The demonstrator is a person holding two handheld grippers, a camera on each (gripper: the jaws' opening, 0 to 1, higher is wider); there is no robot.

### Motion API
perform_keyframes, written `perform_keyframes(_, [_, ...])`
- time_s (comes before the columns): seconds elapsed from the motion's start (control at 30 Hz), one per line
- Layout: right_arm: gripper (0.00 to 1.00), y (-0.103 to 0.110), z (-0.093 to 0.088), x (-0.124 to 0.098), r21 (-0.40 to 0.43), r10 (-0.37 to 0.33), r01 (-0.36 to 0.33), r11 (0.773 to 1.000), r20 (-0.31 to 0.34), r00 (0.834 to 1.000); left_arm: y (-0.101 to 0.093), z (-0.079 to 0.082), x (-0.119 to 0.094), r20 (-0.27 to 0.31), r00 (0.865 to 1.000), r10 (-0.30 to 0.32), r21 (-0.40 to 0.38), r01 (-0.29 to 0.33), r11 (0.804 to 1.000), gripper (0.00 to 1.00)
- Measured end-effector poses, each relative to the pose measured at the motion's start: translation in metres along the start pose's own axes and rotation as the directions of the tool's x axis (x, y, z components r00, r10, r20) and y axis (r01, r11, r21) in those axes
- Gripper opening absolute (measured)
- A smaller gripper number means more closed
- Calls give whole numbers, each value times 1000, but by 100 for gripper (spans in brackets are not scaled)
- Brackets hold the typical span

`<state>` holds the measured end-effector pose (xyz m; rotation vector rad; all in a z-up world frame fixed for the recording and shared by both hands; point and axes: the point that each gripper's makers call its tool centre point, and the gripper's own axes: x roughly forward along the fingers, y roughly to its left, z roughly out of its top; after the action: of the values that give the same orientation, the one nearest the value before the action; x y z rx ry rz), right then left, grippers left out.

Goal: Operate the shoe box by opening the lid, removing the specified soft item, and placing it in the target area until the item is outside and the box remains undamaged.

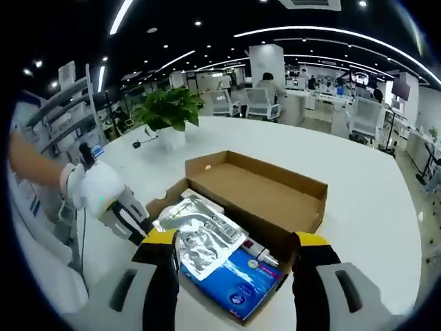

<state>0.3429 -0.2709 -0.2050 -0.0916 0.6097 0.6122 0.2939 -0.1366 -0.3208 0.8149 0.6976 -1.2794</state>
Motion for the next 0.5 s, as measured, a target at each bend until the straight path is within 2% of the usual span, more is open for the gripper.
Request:
perform_keyframes(0.1, [66, 1, 4, 0, -8, 7, -7, 1000, -1, 1000, 0, 0, 0, -12, 1000, 6, 4, -6, 1000, 4])
perform_keyframes(0.33, [66, -3, -10, 2, -5, 13, -13, 1000, -15, 1000, -1, -1, 0, -33, 999, 12, 27, -11, 1000, 4])
perform_keyframes(0.5, [66, -6, -19, 7, 34, 19, -18, 999, -16, 1000, -1, -1, 0, -41, 999, 12, 32, -11, 999, 4])
